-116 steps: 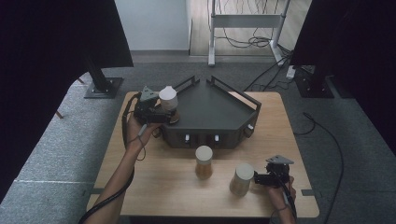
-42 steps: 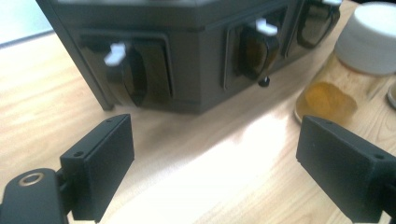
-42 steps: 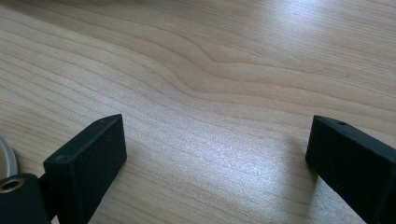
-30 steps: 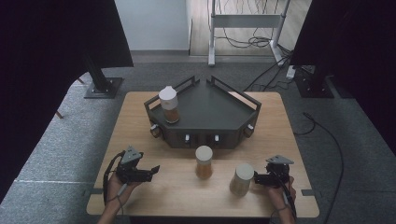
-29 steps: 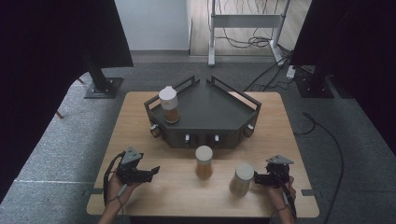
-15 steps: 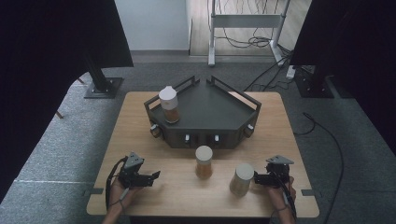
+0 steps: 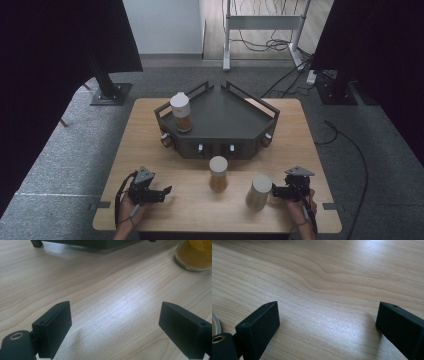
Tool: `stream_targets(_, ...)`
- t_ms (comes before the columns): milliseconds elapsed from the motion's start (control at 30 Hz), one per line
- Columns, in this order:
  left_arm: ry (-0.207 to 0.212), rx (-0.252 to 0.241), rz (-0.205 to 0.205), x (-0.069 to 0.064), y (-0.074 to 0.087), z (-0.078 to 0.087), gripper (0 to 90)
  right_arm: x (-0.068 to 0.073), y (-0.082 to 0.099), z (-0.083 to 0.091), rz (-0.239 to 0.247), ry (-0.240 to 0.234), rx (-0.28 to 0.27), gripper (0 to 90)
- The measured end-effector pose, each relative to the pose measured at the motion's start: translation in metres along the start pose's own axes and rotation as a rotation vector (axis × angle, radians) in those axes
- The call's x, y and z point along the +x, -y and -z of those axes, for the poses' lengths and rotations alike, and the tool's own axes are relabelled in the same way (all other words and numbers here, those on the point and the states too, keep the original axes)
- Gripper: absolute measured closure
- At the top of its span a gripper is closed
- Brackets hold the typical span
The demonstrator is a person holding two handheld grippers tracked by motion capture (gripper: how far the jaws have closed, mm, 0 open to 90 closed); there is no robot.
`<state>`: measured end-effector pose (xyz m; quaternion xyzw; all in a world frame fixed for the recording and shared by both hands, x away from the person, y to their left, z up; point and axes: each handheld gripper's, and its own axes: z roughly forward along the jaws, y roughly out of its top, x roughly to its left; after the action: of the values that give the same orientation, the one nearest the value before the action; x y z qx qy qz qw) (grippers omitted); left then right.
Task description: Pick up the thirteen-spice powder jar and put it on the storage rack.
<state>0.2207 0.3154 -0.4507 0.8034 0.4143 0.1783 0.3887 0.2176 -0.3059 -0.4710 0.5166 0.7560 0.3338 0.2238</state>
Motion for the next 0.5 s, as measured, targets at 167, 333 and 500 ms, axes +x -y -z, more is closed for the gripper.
stream_targets(167,0.0,0.0,0.006,0.0002,0.0029,-0.0015,10.9,0.0,0.0,0.0,0.0,0.0,0.0,4.4)
stream_targets(333,0.0,0.002,0.013,0.0004,0.0051,-0.0031,10.9,0.0,0.0,0.0,0.0,0.0,0.0,4.4)
stream_targets(500,-0.001,0.007,0.017,0.0003,0.0061,-0.0043,10.9,0.0,0.0,0.0,0.0,0.0,0.0,4.4)
